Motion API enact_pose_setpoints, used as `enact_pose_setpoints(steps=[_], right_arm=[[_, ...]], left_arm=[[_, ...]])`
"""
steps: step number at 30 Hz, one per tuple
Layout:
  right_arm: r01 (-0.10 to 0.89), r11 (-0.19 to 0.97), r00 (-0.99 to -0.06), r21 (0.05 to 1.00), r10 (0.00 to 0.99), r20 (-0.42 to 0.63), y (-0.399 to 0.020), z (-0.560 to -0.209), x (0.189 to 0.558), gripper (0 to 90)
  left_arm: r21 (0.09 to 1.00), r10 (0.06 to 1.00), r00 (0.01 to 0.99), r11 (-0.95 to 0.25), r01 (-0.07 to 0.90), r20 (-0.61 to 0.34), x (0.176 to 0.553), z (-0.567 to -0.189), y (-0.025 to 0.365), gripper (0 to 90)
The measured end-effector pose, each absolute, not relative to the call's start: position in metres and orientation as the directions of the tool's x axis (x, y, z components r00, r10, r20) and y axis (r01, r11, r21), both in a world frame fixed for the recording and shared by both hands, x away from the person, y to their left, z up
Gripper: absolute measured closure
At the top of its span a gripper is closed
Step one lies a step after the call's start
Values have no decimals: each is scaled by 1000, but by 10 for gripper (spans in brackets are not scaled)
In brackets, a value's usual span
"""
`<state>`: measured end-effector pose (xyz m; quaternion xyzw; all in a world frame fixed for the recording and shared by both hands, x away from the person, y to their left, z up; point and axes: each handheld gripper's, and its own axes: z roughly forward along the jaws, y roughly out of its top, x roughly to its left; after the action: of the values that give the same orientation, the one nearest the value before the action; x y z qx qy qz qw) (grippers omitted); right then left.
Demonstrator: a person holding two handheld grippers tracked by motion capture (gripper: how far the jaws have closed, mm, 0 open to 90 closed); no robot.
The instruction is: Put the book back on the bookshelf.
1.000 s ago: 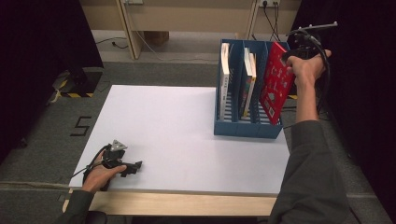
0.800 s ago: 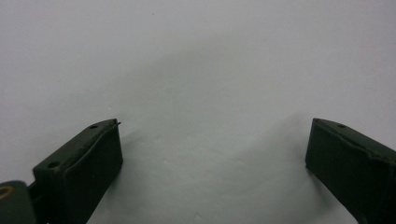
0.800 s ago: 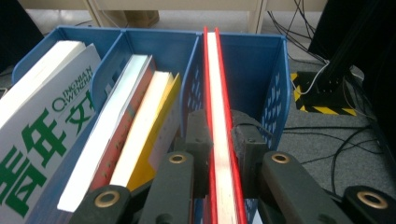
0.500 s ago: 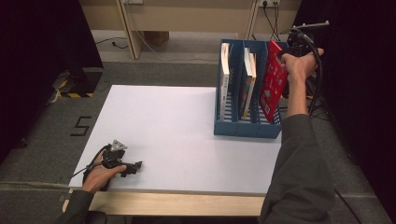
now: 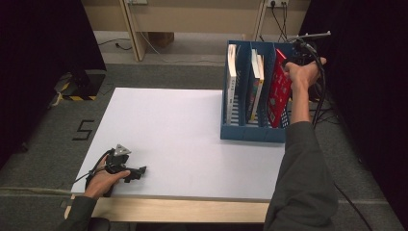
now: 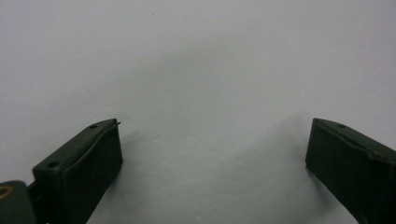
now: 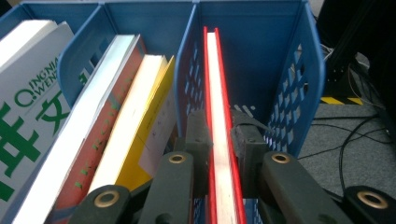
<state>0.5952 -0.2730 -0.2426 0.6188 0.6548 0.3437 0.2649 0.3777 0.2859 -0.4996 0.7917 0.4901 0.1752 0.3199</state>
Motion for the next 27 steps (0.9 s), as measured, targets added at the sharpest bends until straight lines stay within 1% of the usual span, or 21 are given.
enact_pose_setpoints(steps=[7, 11, 19, 22, 24, 25, 26, 27], right_arm=[[637, 4, -96, 771, 993, 74, -270, -254, 597, 795], [639, 8, -102, 769, 992, 74, -269, -255, 594, 790], [646, 33, -144, 763, 986, 80, -273, -260, 582, 771], [646, 16, -162, 763, 980, 117, -276, -261, 576, 749], [642, 36, -178, 766, 979, 103, -278, -262, 572, 743], [640, 37, -182, 767, 978, 105, -279, -261, 570, 728], [637, 34, -191, 770, 975, 115, -280, -261, 567, 684], [635, 27, -194, 772, 973, 125, -281, -261, 565, 671]], left_arm=[[678, 888, 458, -315, 664, -36, 378, -500, 286, 29], [679, 888, 458, -315, 663, -35, 378, -500, 286, 29], [679, 888, 458, -315, 663, -34, 378, -500, 286, 28], [679, 889, 457, -315, 663, -34, 378, -500, 286, 28], [678, 889, 457, -315, 664, -34, 378, -500, 285, 28], [678, 889, 457, -316, 663, -33, 378, -500, 285, 27], [679, 890, 455, -313, 664, -34, 378, -500, 285, 27], [679, 890, 455, -313, 664, -35, 378, -500, 285, 27]])
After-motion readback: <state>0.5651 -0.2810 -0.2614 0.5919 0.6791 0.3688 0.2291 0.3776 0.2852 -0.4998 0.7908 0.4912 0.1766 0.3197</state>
